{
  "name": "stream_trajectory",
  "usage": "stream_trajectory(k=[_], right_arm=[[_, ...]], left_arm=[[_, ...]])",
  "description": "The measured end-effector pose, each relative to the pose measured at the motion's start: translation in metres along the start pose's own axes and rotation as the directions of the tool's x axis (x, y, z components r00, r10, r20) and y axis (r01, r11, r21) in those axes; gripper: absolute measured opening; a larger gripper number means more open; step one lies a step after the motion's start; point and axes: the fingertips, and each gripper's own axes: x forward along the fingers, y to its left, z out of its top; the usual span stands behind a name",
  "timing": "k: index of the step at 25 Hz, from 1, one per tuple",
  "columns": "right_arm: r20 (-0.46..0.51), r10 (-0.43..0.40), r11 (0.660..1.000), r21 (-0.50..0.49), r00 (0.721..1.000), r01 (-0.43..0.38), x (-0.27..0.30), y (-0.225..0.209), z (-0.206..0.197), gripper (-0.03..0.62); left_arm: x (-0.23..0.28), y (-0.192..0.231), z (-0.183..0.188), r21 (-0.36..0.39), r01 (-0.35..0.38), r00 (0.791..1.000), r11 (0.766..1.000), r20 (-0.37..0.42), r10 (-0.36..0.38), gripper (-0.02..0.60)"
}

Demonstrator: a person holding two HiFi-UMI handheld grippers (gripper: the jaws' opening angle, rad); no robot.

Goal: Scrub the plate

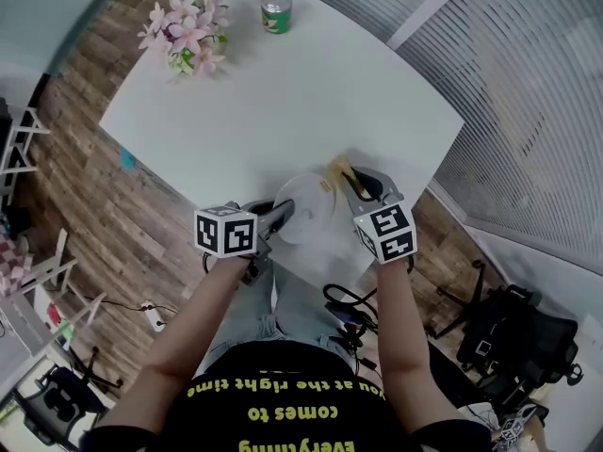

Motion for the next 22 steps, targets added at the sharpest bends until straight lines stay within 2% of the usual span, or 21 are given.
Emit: stream_trajectory(k=[7,22], right_arm=[[0.052,-0.010,1.000,-0.021,0.999,0.011,-0.019,0.006,0.027,0.054],[0.164,-0.046,0.996,-0.072,0.985,0.059,-0.067,0.031,0.087,0.054]], left_arm=[[-0.028,-0.003,0.017,0.026,-0.018,0.998,1.000,0.065,0.016,0.021],[-0.071,-0.039,0.046,0.121,0.006,0.989,0.993,0.149,-0.024,0.021]])
